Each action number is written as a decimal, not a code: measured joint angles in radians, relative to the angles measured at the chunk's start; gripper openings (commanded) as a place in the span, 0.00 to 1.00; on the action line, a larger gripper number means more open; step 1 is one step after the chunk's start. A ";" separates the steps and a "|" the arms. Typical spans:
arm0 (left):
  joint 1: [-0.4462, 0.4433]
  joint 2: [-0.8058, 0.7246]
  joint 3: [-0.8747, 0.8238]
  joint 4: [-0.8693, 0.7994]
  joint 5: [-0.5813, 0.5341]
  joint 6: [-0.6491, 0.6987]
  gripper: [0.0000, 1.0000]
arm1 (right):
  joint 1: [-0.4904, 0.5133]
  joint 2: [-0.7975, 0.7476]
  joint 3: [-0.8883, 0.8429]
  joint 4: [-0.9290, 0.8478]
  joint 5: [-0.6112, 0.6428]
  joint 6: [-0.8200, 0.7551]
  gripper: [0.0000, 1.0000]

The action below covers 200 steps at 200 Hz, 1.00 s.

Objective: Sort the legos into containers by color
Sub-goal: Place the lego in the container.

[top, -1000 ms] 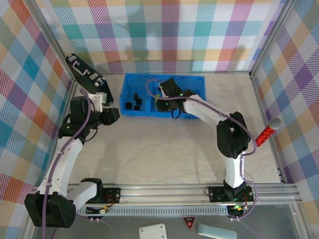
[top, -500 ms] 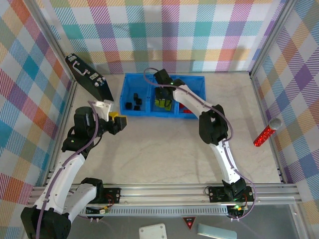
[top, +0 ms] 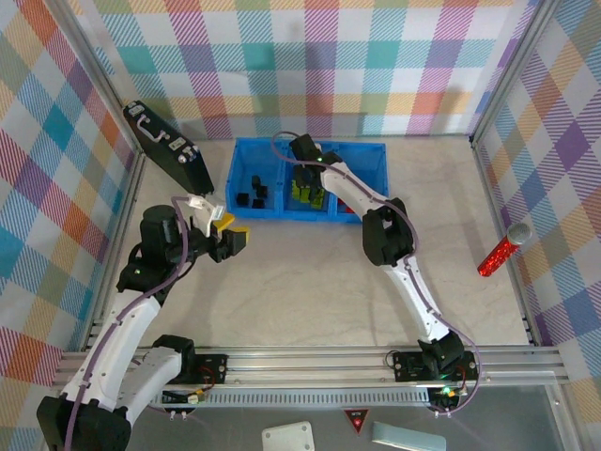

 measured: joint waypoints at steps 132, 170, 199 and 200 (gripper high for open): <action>-0.001 0.021 -0.005 0.014 0.047 0.026 0.62 | -0.005 0.037 0.034 0.025 0.034 -0.002 0.54; -0.001 0.022 -0.005 0.013 0.047 0.031 0.62 | -0.003 0.012 0.033 -0.005 0.022 -0.008 0.59; -0.001 0.021 -0.005 0.014 0.042 0.037 0.62 | 0.010 -0.099 -0.045 -0.036 0.010 -0.012 0.60; -0.001 0.021 -0.005 0.014 0.042 0.037 0.62 | 0.011 -0.103 -0.048 -0.036 0.010 -0.012 0.61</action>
